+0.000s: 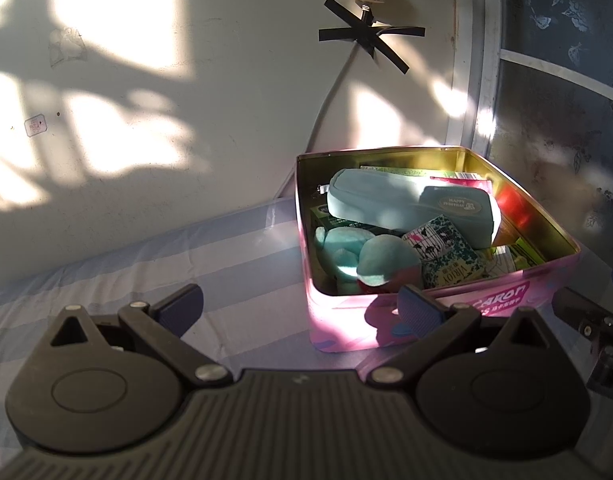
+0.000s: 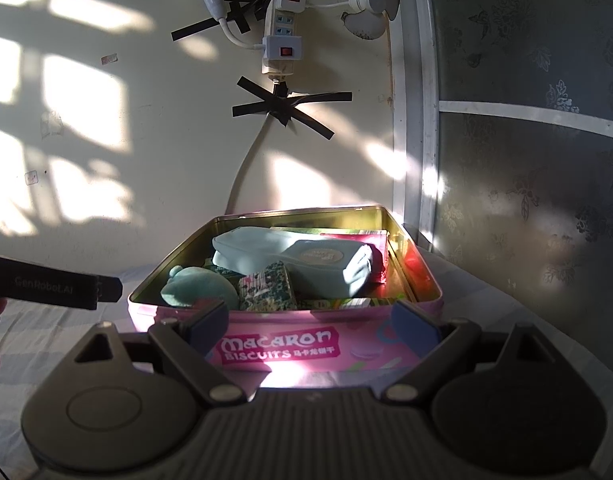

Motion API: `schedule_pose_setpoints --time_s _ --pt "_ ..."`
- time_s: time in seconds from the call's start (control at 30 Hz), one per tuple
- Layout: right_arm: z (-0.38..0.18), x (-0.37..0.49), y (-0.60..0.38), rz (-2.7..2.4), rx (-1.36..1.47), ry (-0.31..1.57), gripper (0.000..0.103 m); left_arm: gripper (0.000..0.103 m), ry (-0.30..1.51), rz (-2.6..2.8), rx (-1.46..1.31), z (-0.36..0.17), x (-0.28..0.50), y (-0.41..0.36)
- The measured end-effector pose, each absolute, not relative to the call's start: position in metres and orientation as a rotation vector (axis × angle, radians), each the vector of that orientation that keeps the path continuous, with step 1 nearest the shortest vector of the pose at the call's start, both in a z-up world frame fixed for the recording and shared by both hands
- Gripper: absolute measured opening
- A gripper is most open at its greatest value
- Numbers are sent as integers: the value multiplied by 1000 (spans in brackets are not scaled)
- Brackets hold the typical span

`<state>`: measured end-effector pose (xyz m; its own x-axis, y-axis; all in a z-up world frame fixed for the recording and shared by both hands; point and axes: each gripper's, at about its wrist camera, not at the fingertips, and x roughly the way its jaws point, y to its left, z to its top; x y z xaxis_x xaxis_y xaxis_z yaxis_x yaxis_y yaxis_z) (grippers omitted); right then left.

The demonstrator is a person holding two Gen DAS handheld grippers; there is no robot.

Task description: Organize objects

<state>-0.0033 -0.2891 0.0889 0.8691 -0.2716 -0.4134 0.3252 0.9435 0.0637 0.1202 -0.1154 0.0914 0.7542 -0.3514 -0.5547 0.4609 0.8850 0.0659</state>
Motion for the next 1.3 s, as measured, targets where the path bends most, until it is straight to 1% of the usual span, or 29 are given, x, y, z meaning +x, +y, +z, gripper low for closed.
schedule_pose_setpoints --time_s 1.3 --pt "88 -2 -290 -311 131 414 92 103 575 -460 205 90 120 -116"
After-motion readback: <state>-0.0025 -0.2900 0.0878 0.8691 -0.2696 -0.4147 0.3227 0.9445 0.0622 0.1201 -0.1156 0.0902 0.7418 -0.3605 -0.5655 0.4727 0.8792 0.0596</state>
